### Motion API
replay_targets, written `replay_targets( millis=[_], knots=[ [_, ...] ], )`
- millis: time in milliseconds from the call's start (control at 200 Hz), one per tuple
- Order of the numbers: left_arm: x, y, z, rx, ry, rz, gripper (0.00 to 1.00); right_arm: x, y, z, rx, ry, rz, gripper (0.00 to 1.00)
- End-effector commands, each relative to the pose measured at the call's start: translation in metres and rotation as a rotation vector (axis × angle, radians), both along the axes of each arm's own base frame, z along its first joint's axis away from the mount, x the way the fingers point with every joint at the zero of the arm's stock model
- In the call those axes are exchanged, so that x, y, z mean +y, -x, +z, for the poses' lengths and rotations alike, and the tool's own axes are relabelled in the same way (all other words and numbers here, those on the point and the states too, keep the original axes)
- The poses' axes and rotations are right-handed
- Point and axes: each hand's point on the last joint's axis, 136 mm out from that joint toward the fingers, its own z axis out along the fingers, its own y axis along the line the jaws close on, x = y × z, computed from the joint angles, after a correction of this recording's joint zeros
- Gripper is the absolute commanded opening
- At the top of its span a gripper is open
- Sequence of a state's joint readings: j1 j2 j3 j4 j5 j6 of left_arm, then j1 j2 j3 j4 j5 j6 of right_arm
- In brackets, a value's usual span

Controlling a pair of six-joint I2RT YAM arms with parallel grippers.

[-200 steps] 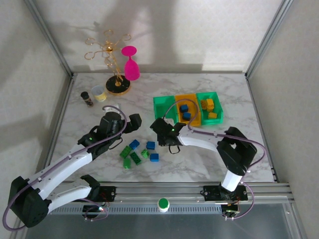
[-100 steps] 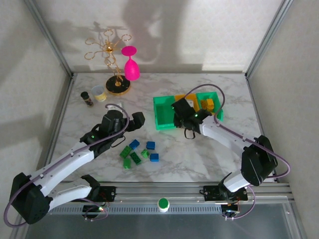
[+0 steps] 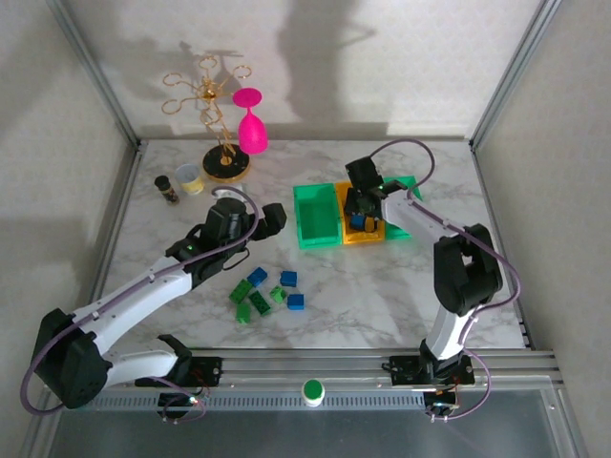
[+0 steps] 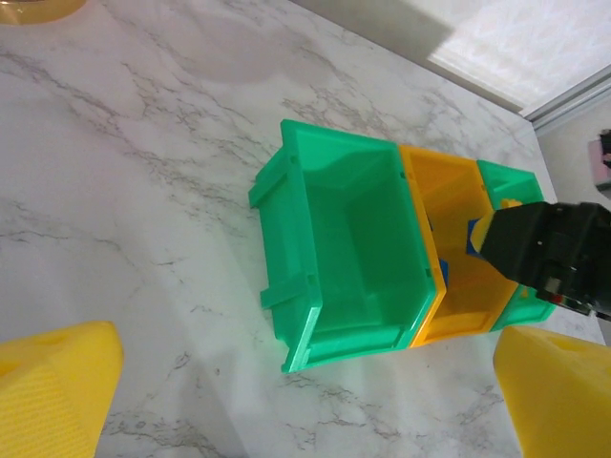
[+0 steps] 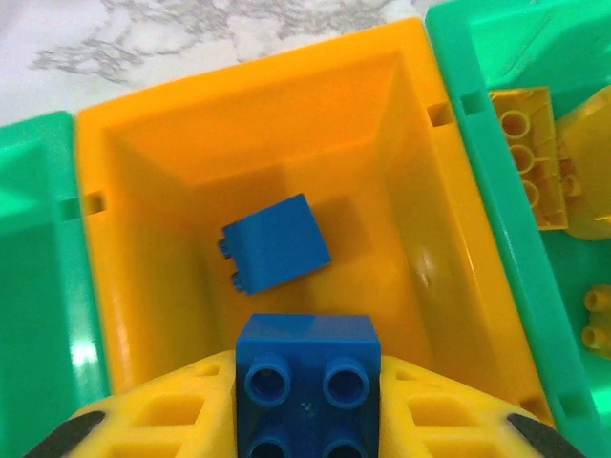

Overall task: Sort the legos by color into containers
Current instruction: Place the lego in the container.

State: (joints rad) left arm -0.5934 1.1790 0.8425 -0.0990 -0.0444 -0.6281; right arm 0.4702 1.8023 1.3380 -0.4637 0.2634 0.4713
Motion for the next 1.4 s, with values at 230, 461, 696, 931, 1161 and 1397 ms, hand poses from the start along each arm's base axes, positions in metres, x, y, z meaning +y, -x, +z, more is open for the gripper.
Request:
replay_targets(
  millis=[230, 461, 696, 931, 1161, 1397],
  knots=[
    [-0.006, -0.006, 0.002, -0.008, -0.012, -0.008, 1.0, 0.007, -0.038, -0.015, 0.005, -0.03, 0.038, 0.31],
    [-0.006, -0.007, -0.001, 0.0, -0.019, -0.006, 1.0, 0.011, -0.044, -0.031, 0.026, -0.046, 0.044, 0.33],
    [-0.003, -0.006, -0.001, 0.0, -0.033, -0.002, 1.0, 0.01, -0.044, -0.031, 0.028, -0.046, 0.039, 0.43],
    [-0.002, -0.004, 0.006, -0.008, -0.024, -0.002, 1.0, 0.008, -0.044, 0.012, -0.032, -0.056, 0.047, 0.47],
    [0.006, 0.006, 0.018, -0.033, -0.008, 0.006, 1.0, 0.011, -0.017, 0.063, -0.095, -0.095, 0.07, 0.49],
    [0.027, 0.026, 0.018, -0.035, -0.029, 0.035, 1.0, 0.051, 0.05, 0.069, -0.092, -0.1, 0.179, 0.52]
  ],
)
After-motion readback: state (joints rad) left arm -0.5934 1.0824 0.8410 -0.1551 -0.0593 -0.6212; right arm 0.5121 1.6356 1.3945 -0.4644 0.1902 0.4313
